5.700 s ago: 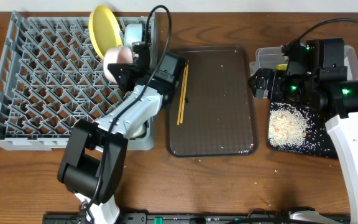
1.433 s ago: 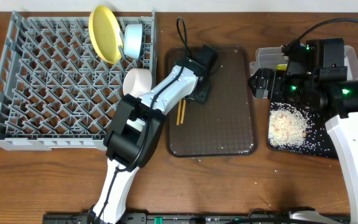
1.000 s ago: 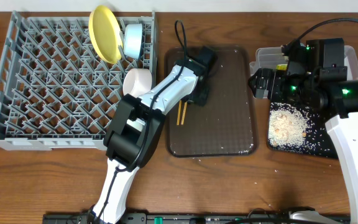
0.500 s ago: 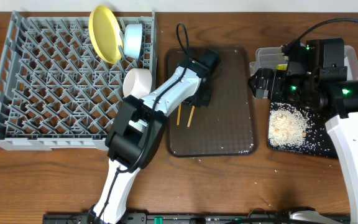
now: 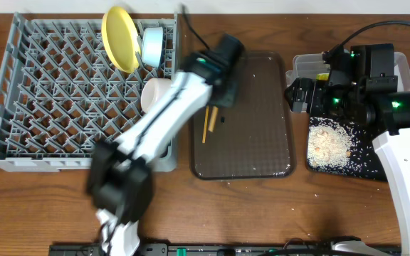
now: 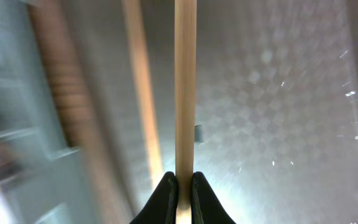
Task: Sort waste into correct bins and load items into the dishwasher
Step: 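Lift chopstick and carry it left into dish rack, then release chopstick in rack and move left gripper back to tray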
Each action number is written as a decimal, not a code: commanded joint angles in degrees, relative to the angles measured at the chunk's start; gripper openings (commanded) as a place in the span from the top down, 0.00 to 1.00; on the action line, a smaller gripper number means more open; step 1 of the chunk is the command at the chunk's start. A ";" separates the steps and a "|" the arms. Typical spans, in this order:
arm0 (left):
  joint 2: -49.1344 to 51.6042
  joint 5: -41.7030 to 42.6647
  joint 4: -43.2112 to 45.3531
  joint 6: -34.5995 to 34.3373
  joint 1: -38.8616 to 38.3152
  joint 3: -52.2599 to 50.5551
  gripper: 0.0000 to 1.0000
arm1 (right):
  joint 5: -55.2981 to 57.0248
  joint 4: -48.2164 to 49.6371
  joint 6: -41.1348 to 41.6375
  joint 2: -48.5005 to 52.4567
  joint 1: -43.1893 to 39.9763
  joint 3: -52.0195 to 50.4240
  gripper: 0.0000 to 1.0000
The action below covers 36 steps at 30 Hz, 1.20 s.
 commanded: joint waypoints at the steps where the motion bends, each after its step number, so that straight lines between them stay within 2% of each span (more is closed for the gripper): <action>1: -6.54 -8.26 -3.39 1.16 3.30 0.50 0.92 | 0.15 -0.07 -0.59 0.07 -0.31 0.26 0.01; 6: -11.69 -15.61 -9.84 3.58 9.73 0.50 0.93 | 0.15 -0.07 -0.59 0.07 -0.31 0.26 0.01; 10: -11.82 -16.57 -12.37 7.87 15.78 -0.28 0.92 | 0.15 -0.07 -0.59 0.07 -0.31 0.26 0.01; 14: -11.63 -16.57 -10.23 12.48 21.31 -4.31 0.92 | 0.15 -0.07 -0.59 0.07 -0.31 0.26 0.01; 19: -11.45 -16.15 -6.69 13.42 26.16 -10.03 0.92 | 0.15 -0.07 -0.59 0.07 -0.31 0.26 0.01; 24: -11.39 -15.82 -2.01 16.52 27.21 -15.87 0.93 | 0.15 -0.07 -0.59 0.07 -0.31 0.26 0.01; 31: -11.37 -15.69 0.90 16.46 27.21 -20.44 0.92 | 0.15 -0.07 -0.59 0.07 -0.31 0.26 0.01; 34: -11.37 -15.69 0.83 16.41 27.21 -20.57 0.84 | 0.15 -0.07 -0.59 0.07 -0.31 0.26 0.01; 36: -11.37 -15.67 0.87 16.15 27.21 -20.57 0.70 | 0.15 -0.07 -0.59 0.07 -0.31 0.26 0.01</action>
